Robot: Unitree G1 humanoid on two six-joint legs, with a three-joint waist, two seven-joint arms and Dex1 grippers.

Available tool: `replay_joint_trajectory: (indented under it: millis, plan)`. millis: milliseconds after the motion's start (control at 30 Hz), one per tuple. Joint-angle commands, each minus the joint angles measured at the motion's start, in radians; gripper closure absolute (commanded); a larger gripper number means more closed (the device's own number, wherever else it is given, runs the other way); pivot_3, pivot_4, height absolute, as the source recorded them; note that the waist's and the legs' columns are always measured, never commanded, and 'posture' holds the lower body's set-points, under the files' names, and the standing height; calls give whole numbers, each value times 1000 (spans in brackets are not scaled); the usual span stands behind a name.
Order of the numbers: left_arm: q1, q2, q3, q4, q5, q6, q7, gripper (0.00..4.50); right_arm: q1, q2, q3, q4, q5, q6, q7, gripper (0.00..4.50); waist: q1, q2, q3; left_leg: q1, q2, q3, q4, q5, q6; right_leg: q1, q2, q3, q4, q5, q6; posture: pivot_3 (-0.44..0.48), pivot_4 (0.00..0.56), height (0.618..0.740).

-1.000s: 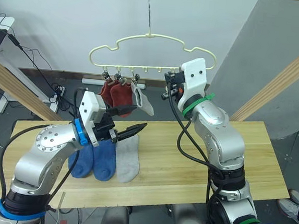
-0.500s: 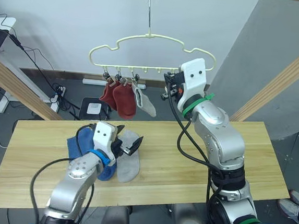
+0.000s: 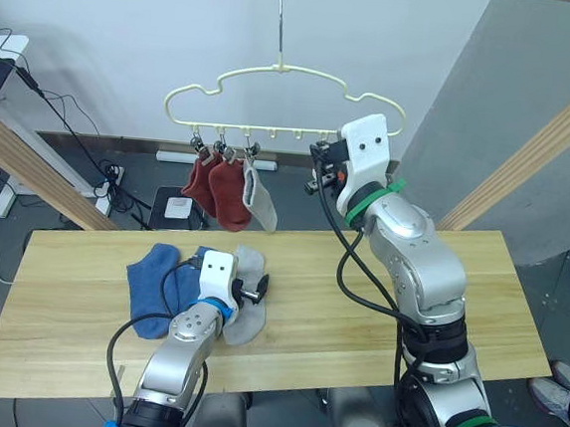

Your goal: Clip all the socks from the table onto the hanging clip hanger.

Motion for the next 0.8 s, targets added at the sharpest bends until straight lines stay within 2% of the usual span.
replay_joint_trajectory:
  millis: [33, 67, 167, 267, 433, 667, 800]
  plan:
    - [20, 2, -5, 18, 15, 32, 2, 34, -16, 5, 5, -48, 16, -5, 6, 4500, -1, 0, 0, 0, 0, 0, 0, 0, 0, 0, 0, 0, 0, 0, 0, -283, 310, 740]
    - [21, 4, -5, 19, 18, 32, 2, 34, -17, 5, 6, -48, 16, -5, 6, 4500, -3, 1, 0, 0, 0, 0, 0, 0, 0, 0, 0, 0, 0, 0, 0, -283, 310, 740]
    - [26, 8, 7, 17, 15, 40, -1, 578, -18, 7, 5, -45, 17, -6, 5, 4500, -7, 1, -1, 0, 0, 0, 0, 0, 0, 0, 0, 0, 0, 0, 0, -283, 309, 740]
    - [26, 8, 10, 15, 12, 39, -6, 1470, -19, 7, 5, -45, 17, -6, 5, 4500, -12, 1, -1, 0, 0, 0, 0, 0, 0, 0, 0, 0, 0, 0, 0, -283, 309, 740]
    - [32, 10, 3, 3, 14, 35, -20, 2438, -19, 8, 4, -43, 19, -7, 4, 4500, -14, 1, -1, 0, 0, 0, 0, 0, 0, 1, 0, 0, 0, 0, 0, -283, 309, 740]
    - [46, 39, -26, -10, 31, 1, -62, 3182, -16, 9, 4, -42, 21, -7, 2, 4500, -15, 1, -1, 0, 0, 0, 0, 0, 0, 1, 0, 0, -1, 0, 0, -283, 309, 740]
    - [50, 100, -85, -17, 66, -148, -148, 3721, -19, 11, 6, -38, 20, -12, -3, 4500, -15, 1, -1, 0, 0, 0, -1, 0, 0, 0, 0, 0, -1, 0, 0, -278, 310, 740]
